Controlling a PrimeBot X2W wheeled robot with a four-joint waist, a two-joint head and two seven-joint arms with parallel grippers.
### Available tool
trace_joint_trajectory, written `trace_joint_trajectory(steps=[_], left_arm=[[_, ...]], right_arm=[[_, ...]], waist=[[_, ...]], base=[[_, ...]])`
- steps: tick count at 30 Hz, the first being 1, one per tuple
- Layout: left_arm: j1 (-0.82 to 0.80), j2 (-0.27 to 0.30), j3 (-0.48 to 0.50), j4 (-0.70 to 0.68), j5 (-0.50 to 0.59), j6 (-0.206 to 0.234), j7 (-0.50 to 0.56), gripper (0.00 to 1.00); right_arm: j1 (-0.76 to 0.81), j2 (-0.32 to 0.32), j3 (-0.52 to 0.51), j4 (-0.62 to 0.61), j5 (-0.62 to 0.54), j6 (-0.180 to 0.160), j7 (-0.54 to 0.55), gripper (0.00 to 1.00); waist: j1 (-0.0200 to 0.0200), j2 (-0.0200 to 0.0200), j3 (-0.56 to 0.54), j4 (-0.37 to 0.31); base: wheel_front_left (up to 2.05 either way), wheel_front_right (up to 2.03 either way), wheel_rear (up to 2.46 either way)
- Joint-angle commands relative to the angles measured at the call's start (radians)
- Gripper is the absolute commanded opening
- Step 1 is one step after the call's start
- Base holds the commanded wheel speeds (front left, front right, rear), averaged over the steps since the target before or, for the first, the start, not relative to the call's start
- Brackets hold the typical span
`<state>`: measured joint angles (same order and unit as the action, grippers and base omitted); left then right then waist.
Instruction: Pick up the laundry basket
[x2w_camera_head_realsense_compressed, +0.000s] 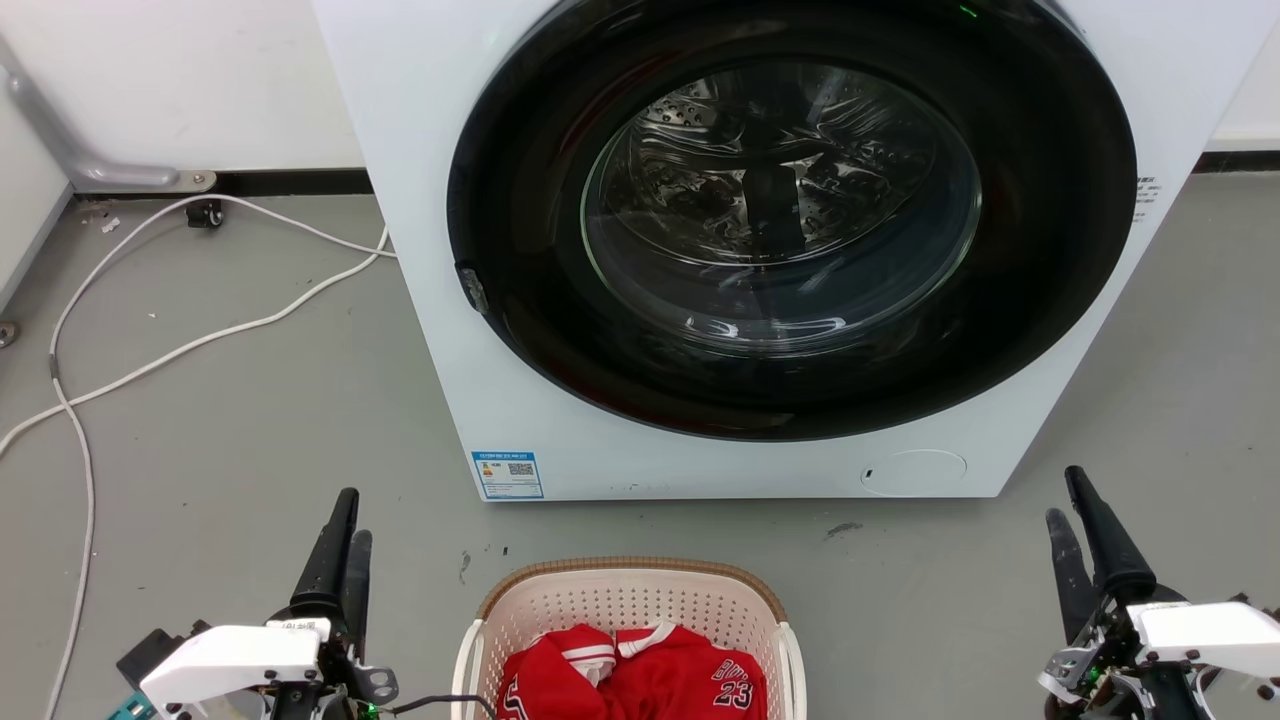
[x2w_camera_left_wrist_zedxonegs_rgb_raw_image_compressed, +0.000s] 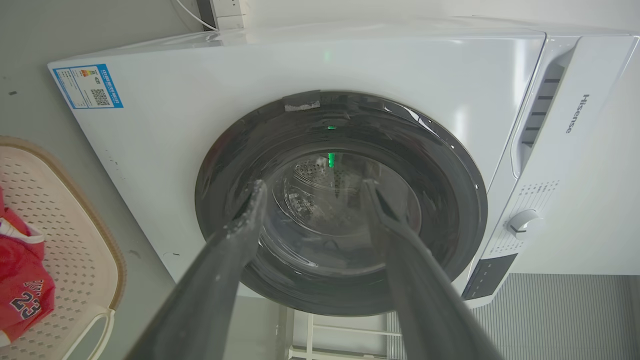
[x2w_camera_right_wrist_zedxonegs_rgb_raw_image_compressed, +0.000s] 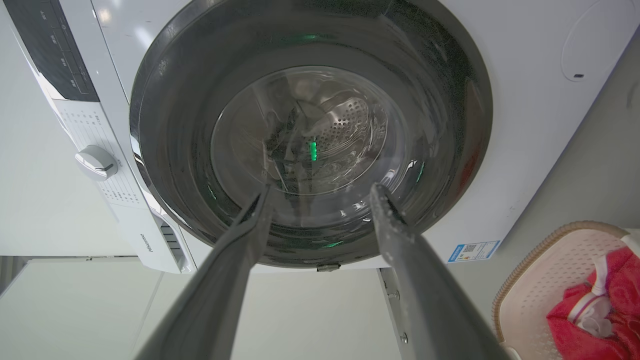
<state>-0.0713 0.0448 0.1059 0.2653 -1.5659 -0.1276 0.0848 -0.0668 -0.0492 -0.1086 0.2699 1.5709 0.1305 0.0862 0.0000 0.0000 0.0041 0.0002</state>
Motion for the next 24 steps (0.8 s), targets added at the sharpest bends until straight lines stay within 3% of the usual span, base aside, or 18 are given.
trace_joint_trajectory(steps=[1, 24], left_arm=[[-0.018, 0.003, 0.002, -0.025, 0.036, -0.001, -0.012, 1.0], [0.006, 0.004, -0.042, -0.141, 0.493, 0.059, -0.112, 1.0]], right_arm=[[-0.016, -0.001, 0.001, -0.03, -0.042, 0.0, -0.013, 1.0], [0.024, -0.001, 0.042, -0.171, -0.61, 0.0, -0.114, 1.0]], waist=[[0.0, 0.0, 0.0, 0.0], [0.0, 0.0, 0.005, 0.002]], base=[[0.0, 0.0, 0.0], [0.0, 0.0, 0.0]])
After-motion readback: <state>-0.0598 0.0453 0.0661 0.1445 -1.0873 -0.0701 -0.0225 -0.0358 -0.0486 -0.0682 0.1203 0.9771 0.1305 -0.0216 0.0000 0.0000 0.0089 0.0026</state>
